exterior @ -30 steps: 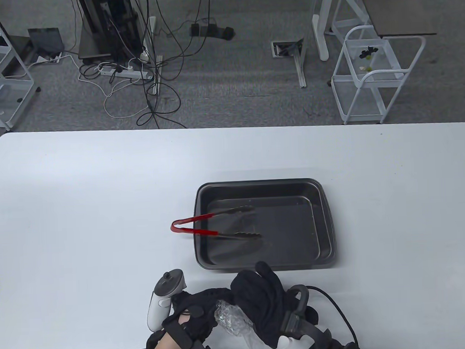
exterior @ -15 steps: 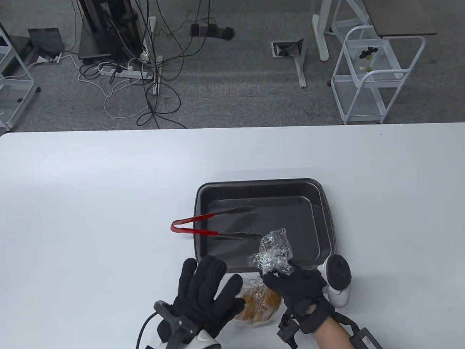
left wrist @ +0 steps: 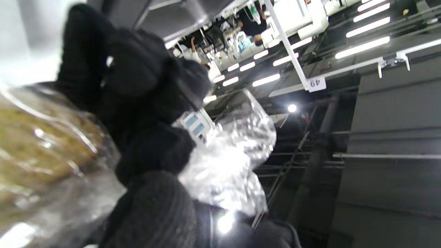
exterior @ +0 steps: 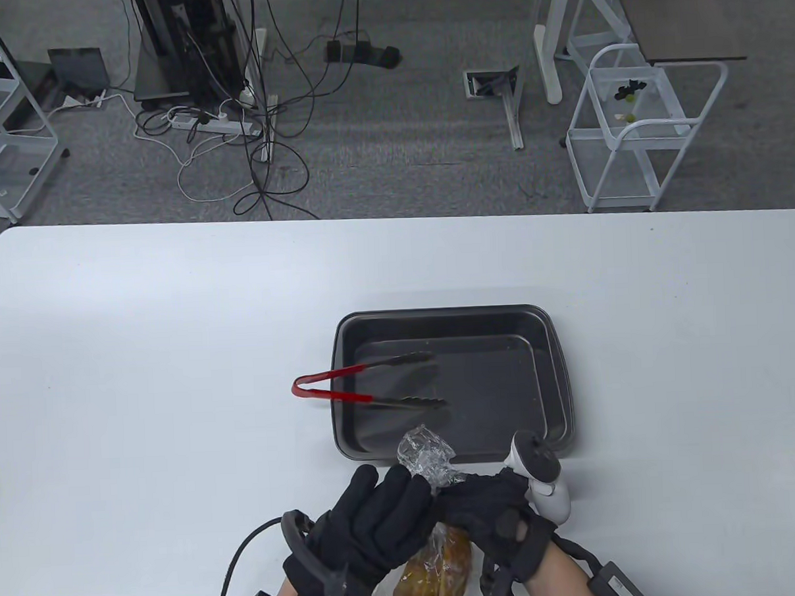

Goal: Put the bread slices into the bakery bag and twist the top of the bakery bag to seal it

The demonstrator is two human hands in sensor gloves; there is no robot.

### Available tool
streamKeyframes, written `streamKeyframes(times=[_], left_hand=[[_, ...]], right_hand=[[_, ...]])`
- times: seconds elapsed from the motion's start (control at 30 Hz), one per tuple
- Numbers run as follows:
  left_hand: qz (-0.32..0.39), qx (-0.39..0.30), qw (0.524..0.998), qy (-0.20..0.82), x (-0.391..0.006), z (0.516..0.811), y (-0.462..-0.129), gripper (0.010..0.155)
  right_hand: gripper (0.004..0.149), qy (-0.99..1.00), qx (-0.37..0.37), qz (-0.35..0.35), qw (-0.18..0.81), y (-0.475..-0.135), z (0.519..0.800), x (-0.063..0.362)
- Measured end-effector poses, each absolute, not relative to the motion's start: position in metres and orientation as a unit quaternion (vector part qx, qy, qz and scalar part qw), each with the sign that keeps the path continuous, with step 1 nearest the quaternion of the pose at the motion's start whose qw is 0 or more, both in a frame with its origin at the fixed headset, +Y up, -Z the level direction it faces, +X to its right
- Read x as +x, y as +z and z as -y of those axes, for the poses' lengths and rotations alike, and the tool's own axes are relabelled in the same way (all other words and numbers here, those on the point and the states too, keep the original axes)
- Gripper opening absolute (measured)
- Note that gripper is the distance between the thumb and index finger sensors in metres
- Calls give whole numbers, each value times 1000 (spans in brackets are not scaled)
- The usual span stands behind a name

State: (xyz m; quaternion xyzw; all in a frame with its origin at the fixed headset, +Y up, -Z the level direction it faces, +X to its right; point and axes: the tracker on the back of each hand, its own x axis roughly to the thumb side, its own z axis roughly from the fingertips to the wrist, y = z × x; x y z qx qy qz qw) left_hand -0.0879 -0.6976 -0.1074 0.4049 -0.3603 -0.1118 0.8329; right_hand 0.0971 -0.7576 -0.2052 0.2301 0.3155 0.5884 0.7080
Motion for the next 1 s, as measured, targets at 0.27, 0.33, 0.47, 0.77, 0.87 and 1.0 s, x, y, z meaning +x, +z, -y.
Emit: streamKeyframes(times=[0.27,0.33,0.47,0.77,0.87,1.0], left_hand=[[357,355,862,-53,-86,700,-115,38],[340,303,889,54,-93,701,-125,38],[289,217,903,234,-109,704,-144,36],[145,-139,728,655,-128,739,-173,34],[115,-258,606,743,-128,761,-177,35],[74,-305,565,763,-129,773,-176,34]], right_hand=[[51,620,212,-300,693,-204,757,100],[51,644,219,-259,685,-203,752,102],[52,682,242,-167,669,-199,739,103],[52,773,321,58,544,-177,713,96],[51,809,349,139,452,-168,708,92],[50,824,391,204,357,-157,706,84]])
